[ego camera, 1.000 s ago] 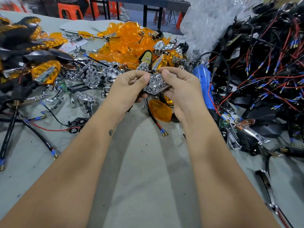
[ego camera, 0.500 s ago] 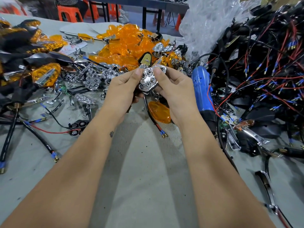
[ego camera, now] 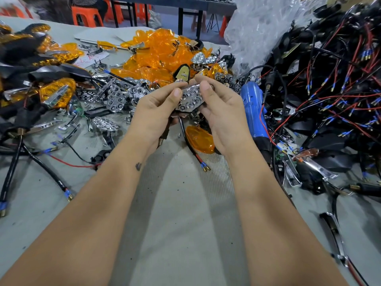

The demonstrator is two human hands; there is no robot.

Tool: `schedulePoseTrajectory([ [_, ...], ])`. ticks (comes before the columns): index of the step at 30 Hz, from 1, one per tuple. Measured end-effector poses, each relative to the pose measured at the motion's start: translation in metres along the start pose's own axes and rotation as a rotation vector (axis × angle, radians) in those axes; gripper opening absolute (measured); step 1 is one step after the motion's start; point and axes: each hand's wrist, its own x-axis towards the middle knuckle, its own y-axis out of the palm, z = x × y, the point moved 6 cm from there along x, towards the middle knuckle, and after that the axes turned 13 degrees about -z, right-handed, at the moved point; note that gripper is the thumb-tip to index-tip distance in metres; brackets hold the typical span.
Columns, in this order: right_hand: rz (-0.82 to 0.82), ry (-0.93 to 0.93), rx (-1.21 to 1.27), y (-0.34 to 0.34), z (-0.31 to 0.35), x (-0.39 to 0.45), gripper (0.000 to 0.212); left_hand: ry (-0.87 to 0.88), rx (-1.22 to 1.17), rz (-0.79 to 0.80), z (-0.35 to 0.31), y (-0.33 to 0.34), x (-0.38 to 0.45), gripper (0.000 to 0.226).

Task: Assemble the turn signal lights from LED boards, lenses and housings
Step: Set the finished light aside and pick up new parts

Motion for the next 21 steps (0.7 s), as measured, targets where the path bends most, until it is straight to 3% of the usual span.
schedulePoseTrajectory([
  [10,-0.139,-0.133,-0.141,-0.007,0.005,0.002,0.026,0.026,0.031,0.025,0.0,0.003,-0.001,0.017],
  [14,-0.217,-0.207,-0.225,-0.015,0.009,0.001,0.049,-0.074,0.072,0.031,0.006,0.008,0.0,0.012],
  [18,-0.241,-0.155,-0.23,-0.017,0.009,0.002,0.054,-0.093,0.086,0.087,0.01,0.012,-0.001,0.026],
  [21,-0.21,-0.113,-0.217,-0.016,0.005,0.001,0.055,-0.079,0.106,0.03,0.011,0.009,0.001,0.023],
])
